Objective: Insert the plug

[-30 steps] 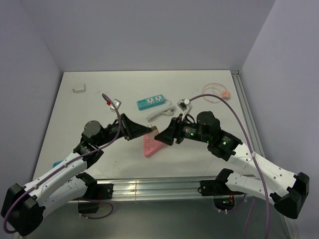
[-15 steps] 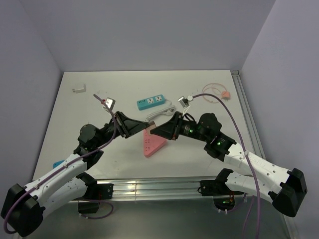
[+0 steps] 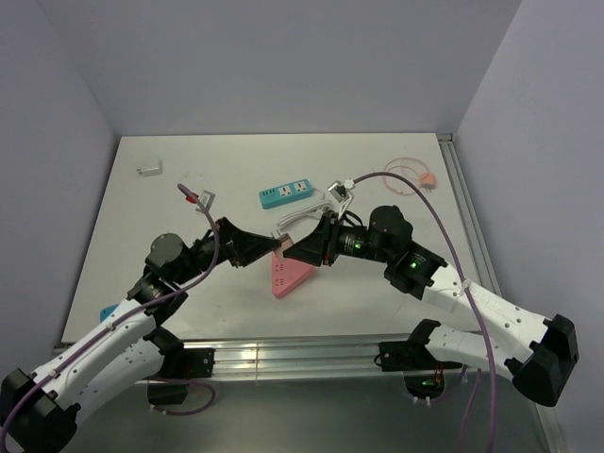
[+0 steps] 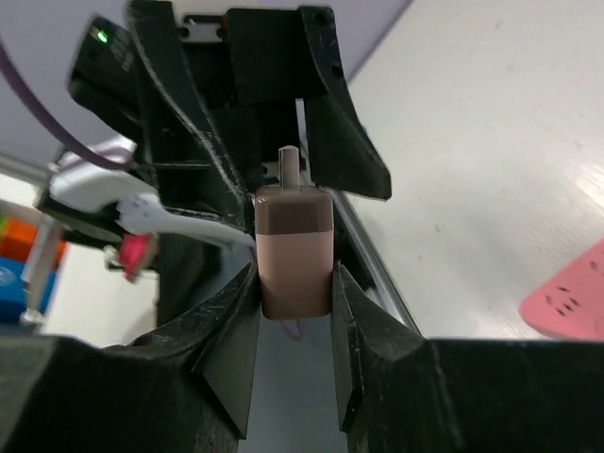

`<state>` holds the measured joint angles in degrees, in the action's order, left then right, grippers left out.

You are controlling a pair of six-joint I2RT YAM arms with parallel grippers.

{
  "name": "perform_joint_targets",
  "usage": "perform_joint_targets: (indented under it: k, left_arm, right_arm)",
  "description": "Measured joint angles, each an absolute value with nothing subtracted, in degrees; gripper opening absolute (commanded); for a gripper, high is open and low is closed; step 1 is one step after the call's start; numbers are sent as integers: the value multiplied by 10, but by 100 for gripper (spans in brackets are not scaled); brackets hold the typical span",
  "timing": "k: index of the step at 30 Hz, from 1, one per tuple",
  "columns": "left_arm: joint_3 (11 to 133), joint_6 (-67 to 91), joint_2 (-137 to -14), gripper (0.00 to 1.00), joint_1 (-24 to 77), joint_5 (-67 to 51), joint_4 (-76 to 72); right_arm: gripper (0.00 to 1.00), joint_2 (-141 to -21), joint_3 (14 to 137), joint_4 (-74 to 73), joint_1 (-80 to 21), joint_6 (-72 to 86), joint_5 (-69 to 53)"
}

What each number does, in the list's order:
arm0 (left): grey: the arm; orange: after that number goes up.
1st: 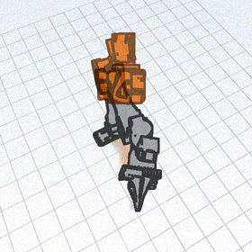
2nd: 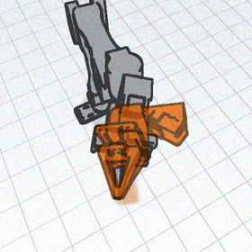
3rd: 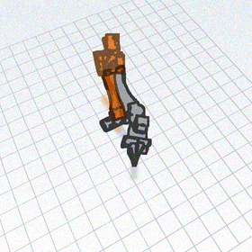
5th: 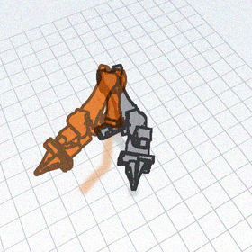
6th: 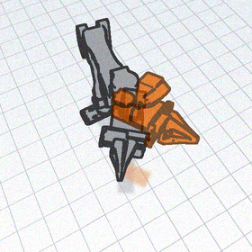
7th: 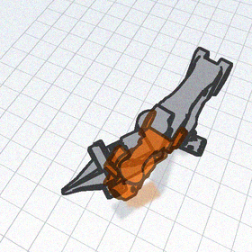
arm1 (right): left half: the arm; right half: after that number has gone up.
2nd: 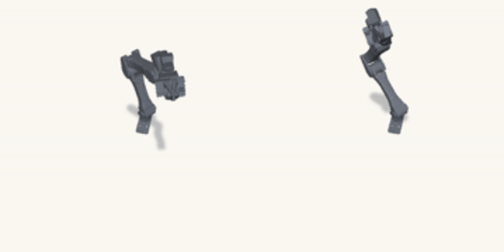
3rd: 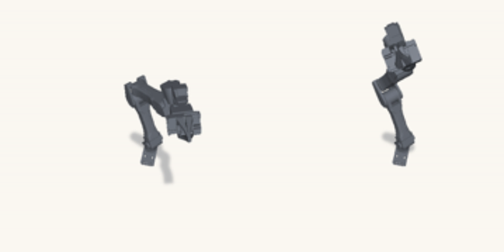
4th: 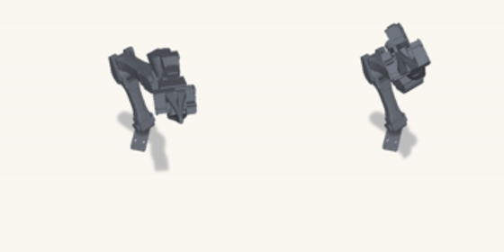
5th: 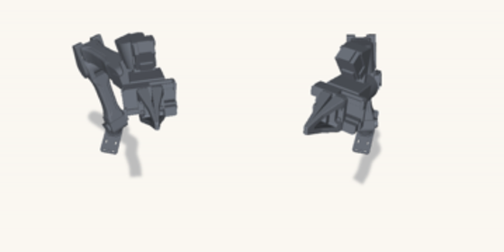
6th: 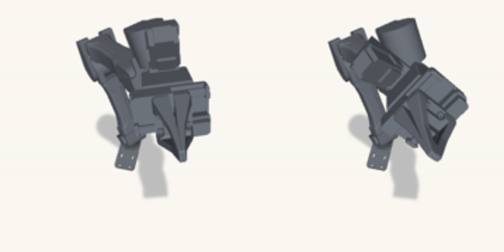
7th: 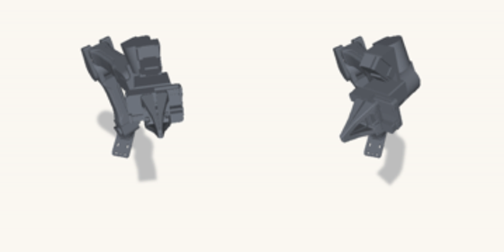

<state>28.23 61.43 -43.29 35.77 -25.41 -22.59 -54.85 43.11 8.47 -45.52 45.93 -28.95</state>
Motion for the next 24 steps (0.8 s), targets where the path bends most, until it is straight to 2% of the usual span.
perform_joint_targets:
  k: [2, 8, 15, 21, 24]
  left_arm:
    - [287, 589, -425, 76, 358, -253, -193]
    - [318, 518, -421, 77, 358, -291, -121]
    - [330, 481, -458, 72, 358, -389, -96]
    - [334, 475, -485, 59, 358, -464, -92]
    - [334, 481, -488, 44, 358, -491, -110]
  right_arm:
    - [0, -556, 454, 45, -455, 426, -301]
    - [0, -584, 530, -85, -454, 309, -351]
    - [0, -594, 540, -165, -455, 228, -402]
    - [0, -598, 540, -181, -455, 207, -418]
    - [0, -599, 540, -180, -455, 202, -429]
